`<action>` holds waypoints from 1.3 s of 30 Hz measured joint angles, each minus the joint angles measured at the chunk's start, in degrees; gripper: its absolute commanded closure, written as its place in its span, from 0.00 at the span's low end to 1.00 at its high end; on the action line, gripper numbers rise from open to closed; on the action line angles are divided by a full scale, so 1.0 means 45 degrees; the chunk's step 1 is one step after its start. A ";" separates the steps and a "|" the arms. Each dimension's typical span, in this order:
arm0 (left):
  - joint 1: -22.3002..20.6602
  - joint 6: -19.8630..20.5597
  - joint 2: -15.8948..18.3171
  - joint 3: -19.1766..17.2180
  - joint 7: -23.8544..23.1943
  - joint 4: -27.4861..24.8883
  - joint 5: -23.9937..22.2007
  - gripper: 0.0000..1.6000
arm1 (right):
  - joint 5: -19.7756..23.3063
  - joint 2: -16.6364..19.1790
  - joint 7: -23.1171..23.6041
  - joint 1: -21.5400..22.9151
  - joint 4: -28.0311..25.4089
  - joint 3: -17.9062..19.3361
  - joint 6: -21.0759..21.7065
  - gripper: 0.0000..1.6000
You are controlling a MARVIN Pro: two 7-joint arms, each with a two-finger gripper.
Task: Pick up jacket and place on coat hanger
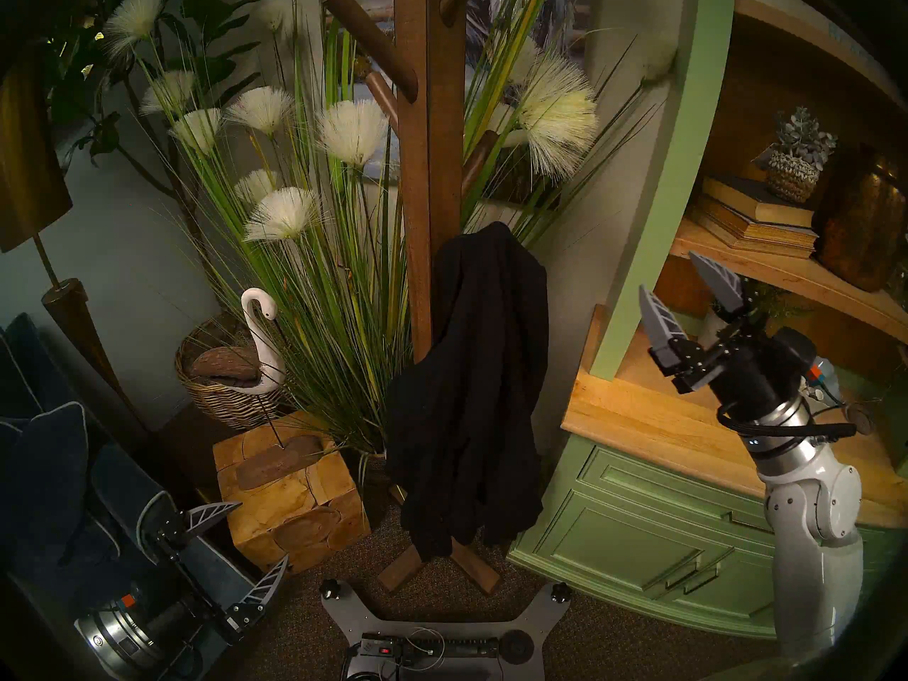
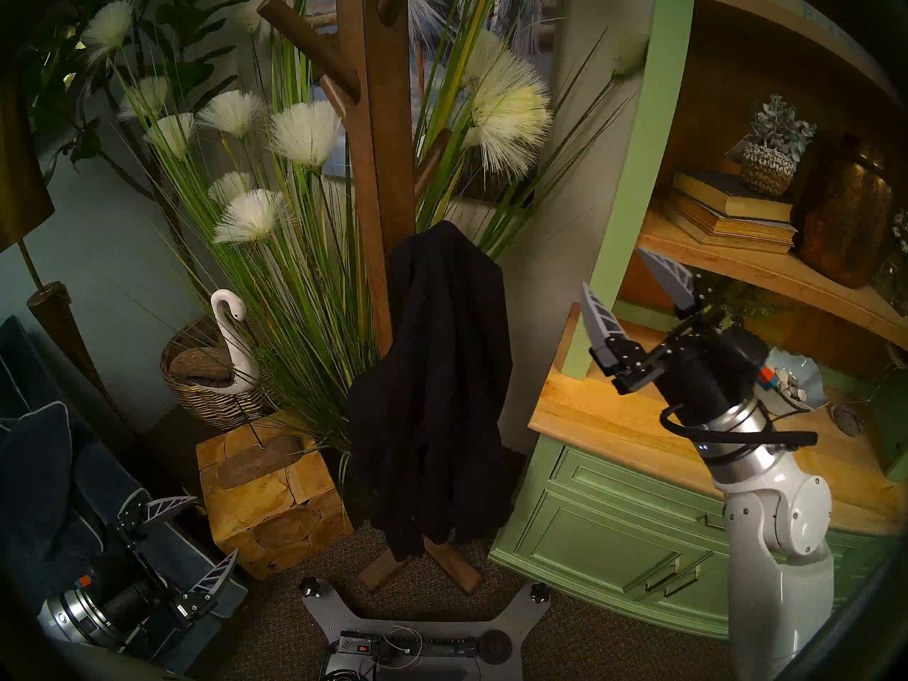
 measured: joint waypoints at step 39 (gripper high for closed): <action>-0.0081 0.0077 -0.0115 -0.0077 -0.0179 -0.0008 -0.0014 0.00 | 0.3102 -0.1242 -0.0685 -0.1171 0.0949 0.0526 0.1187 0.00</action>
